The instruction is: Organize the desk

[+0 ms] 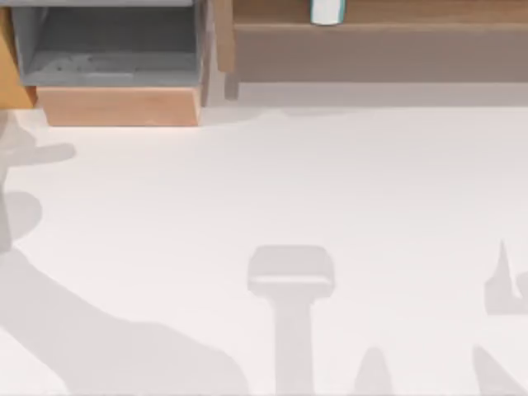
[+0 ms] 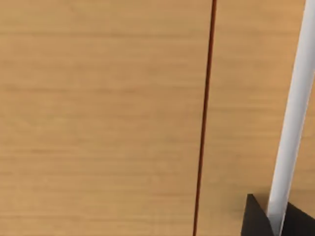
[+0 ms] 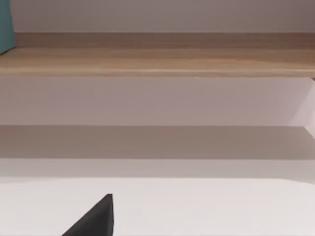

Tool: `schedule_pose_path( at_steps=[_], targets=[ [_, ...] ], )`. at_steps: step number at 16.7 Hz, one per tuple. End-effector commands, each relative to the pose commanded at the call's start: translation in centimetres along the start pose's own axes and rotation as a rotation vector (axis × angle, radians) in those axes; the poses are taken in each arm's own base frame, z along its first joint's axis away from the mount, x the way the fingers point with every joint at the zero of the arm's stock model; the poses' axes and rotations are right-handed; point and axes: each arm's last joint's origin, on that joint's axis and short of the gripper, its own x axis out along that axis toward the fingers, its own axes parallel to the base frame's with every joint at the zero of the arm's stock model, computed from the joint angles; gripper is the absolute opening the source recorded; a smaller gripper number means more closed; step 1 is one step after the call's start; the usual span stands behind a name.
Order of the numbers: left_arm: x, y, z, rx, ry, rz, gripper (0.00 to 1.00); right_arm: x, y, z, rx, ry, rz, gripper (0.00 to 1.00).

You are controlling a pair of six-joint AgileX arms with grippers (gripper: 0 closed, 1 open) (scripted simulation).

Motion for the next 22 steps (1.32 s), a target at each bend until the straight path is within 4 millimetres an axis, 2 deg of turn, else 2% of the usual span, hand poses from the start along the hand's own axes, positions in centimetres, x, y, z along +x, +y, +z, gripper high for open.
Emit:
schedule_pose_path(
  at_steps=[10, 18, 19, 22],
  targets=[
    [0.0, 0.0, 0.0, 0.0, 0.0, 0.0, 0.98, 0.0, 0.0, 0.0, 0.0, 0.0, 0.0, 1.0],
    [0.0, 0.0, 0.0, 0.0, 0.0, 0.0, 1.0, 0.0, 0.0, 0.0, 0.0, 0.0, 0.0, 1.0],
    [-0.5, -1.3, -0.3, -0.022, 0.009, -0.041, 1.0, 0.0, 0.0, 0.0, 0.0, 0.0, 0.0, 1.0],
    [-1.1, -1.2, -0.3, -0.02, 0.009, -0.037, 1.0, 0.0, 0.0, 0.0, 0.0, 0.0, 0.0, 1.0]
  ],
)
